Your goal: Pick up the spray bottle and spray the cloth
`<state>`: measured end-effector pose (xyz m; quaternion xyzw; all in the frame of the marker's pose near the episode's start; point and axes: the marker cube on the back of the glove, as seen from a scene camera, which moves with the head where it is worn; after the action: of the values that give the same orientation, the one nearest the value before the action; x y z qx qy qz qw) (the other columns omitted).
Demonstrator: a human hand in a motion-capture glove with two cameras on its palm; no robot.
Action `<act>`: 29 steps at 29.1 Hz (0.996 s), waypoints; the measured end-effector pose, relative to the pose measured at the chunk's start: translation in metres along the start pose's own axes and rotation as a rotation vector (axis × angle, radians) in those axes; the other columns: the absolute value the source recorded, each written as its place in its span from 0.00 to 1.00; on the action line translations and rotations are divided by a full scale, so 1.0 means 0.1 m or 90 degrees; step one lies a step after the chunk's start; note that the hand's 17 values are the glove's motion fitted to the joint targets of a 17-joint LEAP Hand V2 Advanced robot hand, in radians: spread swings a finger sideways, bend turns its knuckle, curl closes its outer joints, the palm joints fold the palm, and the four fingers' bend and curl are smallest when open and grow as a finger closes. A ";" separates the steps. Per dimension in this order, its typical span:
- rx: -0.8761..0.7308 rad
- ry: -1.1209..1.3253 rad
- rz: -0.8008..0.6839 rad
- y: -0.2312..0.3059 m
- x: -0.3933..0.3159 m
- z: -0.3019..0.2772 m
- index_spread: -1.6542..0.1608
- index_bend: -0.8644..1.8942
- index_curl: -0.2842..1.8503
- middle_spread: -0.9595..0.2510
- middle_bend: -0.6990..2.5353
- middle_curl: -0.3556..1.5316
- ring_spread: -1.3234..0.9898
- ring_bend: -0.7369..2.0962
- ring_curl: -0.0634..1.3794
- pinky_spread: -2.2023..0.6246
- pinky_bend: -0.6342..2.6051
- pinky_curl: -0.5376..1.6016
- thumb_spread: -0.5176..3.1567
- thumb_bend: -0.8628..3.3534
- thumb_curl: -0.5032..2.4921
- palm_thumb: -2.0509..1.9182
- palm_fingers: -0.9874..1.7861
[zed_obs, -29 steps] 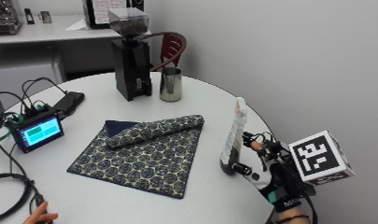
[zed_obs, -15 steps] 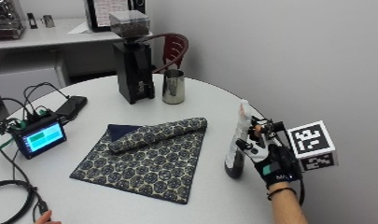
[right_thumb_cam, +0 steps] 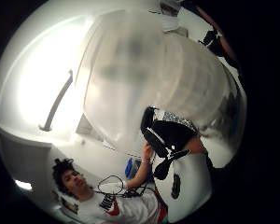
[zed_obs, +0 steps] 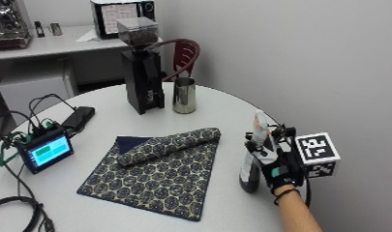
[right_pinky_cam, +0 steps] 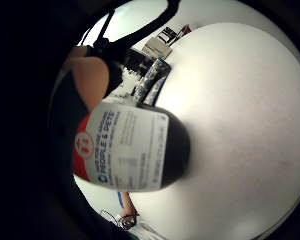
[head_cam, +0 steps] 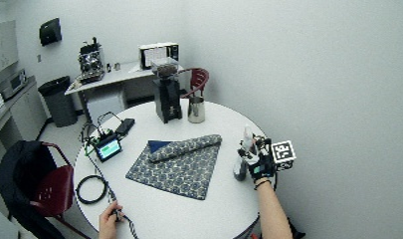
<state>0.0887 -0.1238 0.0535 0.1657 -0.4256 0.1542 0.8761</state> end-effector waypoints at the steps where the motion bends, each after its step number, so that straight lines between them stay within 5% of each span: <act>1: -0.002 -0.006 -0.001 -0.01 -0.01 0.01 0.72 0.32 0.17 0.75 0.35 0.40 0.56 0.45 0.30 0.84 0.35 0.42 0.41 0.20 0.27 0.68 0.57; 16: 0.030 -0.054 -0.041 -0.21 -0.17 0.18 0.71 0.31 0.14 0.70 0.42 0.44 0.52 0.54 0.34 0.82 0.32 0.41 0.39 0.21 0.31 0.75 0.69; 29: 0.038 -0.027 -0.056 -0.18 -0.18 0.02 0.77 0.43 0.24 0.70 0.39 0.43 0.51 0.48 0.33 0.80 0.27 0.40 0.33 0.20 0.35 0.76 0.77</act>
<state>0.0839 -0.1430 0.0377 0.2135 -0.4315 0.1245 0.8676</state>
